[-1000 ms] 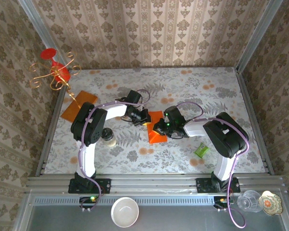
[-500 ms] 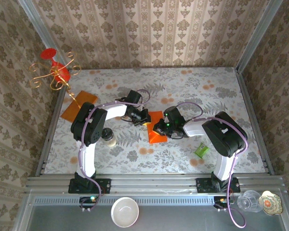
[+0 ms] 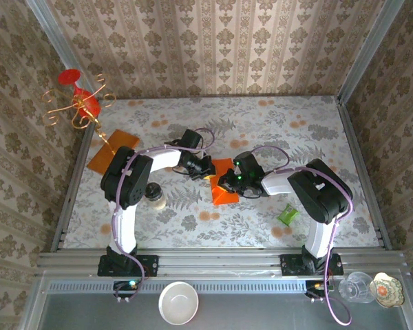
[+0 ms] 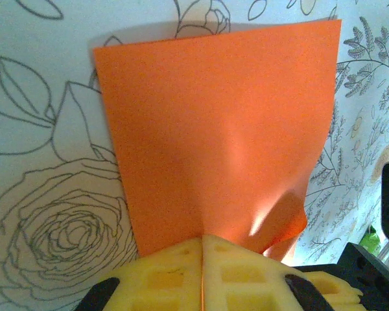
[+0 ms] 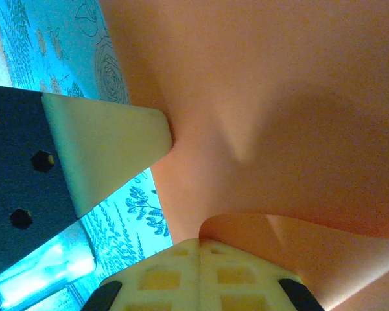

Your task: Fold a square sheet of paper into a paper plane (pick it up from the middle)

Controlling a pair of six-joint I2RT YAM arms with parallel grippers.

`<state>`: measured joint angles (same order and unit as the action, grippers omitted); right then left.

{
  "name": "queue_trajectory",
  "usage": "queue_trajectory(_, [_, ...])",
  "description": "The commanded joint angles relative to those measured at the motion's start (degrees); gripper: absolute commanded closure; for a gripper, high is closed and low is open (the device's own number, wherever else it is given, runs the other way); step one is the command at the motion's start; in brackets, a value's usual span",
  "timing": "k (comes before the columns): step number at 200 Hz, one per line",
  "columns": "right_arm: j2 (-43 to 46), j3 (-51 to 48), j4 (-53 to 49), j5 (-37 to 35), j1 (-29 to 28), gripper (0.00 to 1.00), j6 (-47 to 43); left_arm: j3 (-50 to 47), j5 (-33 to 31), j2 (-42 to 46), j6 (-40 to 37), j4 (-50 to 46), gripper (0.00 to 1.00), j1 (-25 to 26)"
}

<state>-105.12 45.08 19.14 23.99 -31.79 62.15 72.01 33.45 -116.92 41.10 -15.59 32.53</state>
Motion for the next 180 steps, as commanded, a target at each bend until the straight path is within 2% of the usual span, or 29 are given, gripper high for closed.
queue_trajectory(1, [-0.9,0.7,-0.7,-1.7,-0.2,1.0,0.3,-1.9,-2.1,-0.3,-0.7,-2.8,0.9,0.2])
queue_trajectory(132, [-2.6,1.1,-3.2,-0.4,-0.2,0.98,-0.5,-1.9,-2.0,0.5,-0.5,-2.8,0.9,0.2])
queue_trajectory(180, [-2.7,1.2,-5.5,-1.0,-0.2,0.88,-0.9,-0.9,-1.5,3.4,0.4,-2.6,0.88,-1.1])
